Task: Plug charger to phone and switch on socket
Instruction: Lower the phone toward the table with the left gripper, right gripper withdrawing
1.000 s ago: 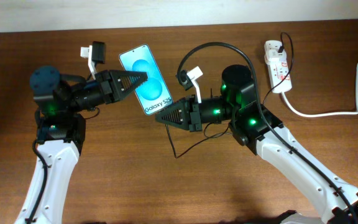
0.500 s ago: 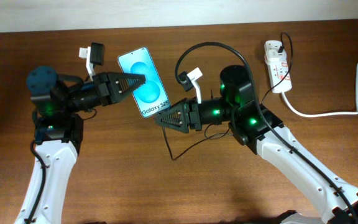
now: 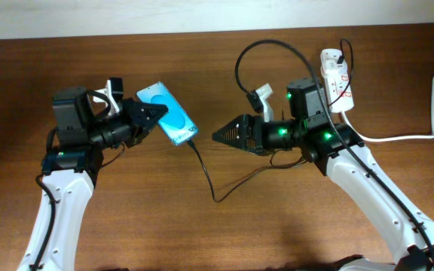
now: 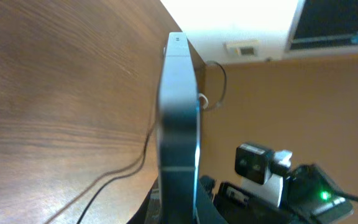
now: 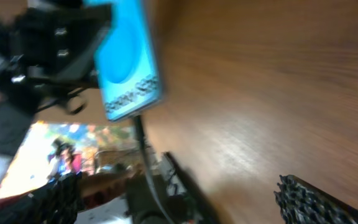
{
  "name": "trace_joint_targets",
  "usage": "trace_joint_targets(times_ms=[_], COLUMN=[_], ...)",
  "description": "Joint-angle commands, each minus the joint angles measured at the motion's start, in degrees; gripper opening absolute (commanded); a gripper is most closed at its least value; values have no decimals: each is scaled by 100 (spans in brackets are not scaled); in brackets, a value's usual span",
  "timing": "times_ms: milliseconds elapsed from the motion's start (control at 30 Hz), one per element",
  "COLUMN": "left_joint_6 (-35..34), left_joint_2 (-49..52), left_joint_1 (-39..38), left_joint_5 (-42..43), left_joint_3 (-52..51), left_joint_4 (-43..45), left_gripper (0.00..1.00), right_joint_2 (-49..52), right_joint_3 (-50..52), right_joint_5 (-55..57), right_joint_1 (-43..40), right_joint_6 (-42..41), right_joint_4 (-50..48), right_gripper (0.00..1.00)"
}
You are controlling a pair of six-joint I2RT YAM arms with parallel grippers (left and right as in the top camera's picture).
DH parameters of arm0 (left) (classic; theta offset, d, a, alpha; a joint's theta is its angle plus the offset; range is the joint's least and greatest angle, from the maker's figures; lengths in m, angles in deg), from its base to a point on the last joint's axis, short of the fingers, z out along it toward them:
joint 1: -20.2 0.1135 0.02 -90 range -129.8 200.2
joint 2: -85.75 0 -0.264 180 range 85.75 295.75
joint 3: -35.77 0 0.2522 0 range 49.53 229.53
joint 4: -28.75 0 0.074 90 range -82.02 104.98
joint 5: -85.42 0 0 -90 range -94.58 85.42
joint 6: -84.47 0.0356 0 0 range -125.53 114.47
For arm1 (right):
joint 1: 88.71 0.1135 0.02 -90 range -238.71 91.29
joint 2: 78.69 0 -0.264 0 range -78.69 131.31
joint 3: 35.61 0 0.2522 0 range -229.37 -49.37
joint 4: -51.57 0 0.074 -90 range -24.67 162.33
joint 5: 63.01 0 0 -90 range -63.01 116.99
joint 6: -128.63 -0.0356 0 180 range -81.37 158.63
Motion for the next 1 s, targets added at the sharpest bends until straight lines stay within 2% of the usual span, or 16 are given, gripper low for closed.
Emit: trace_joint_targets(times_ms=[0,100,233,333,400,500,567,800,867,967], left_joint_6=[-236,-422,-83,330,553,555,682,1060,1488,2439], left_joint_2=[11,529,1547,1827,1880,2382,3025,4448,4551,4551], left_joint_1=[26,26,15,11,11,-144,-372,-601,-601,-601], left_joint_5=[-387,-387,-326,-326,-734,-444,70,1381,1508,1250], left_joint_3=[22,22,22,22,22,90,321,1158,1158,1158], left_joint_4=[37,42,640,1327,1582,2343,2953,2999,2809,1996], left_gripper=[0,0,0,0,0,0,0,0,0,1], right_joint_2=[-35,-35,55,597,726,728,669,-597,-815,-866], right_joint_3=[-31,-31,-31,-31,-31,-31,-33,-33,-33,-33], right_joint_5=[1381,2441,3799,3814,3709,3816,3681,3709,3709,3792], right_joint_1=[-24,-24,-20,-20,-20,-20,-20,-20,-20,-17], right_joint_6=[315,409,404,404,404,407,407,516,518,535], right_joint_4=[645,1158,1298,1305,1331,1333,1467,2323,2428,2664], right_gripper=[98,98,98,98,98,98,98,98,98,98])
